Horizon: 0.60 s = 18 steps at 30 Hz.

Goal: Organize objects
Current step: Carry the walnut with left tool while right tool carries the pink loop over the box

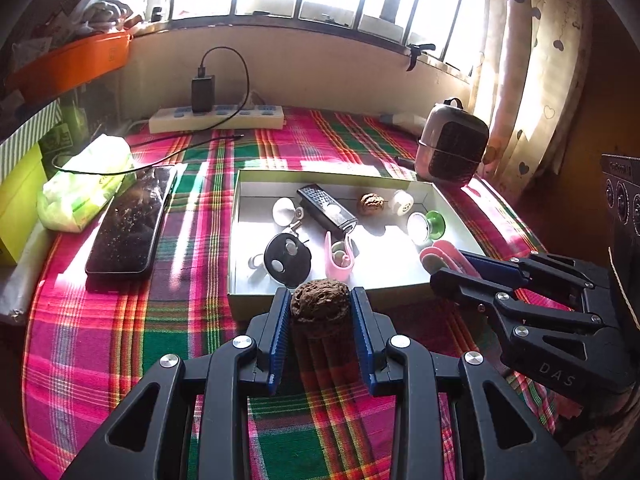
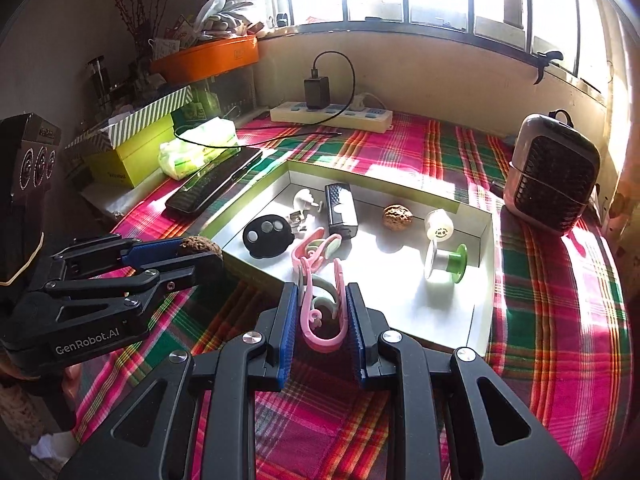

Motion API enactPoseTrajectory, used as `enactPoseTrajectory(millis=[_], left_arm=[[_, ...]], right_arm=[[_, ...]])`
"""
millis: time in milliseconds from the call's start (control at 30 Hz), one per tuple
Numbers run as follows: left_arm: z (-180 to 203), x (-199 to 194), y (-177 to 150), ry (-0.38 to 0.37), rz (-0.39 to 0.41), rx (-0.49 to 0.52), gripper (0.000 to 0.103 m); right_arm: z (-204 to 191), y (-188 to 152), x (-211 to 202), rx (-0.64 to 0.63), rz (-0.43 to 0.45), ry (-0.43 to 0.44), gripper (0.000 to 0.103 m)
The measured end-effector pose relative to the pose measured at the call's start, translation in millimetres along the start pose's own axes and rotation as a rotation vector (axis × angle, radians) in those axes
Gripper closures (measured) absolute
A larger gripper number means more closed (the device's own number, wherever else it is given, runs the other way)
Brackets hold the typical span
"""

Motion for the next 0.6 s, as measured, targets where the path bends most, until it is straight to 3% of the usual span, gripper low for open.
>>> enactPoseTrajectory(millis=[600], left_arm=[[24.1, 41.8, 33.0, -0.058, -0.028, 0.039, 0.075]], right_arm=[[50.3, 7.1, 23.4, 0.075, -0.072, -0.068, 0.079]])
Point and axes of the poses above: each gripper's, at about its wrist camera, not at the fingertips, and x roughly the way its jaws point, z to its right, y to its top, the point moved 7 cm from there along x, roughly the way its jaws point, and after that the axes turned 2 degrees about -z, right-handed, at the moved point
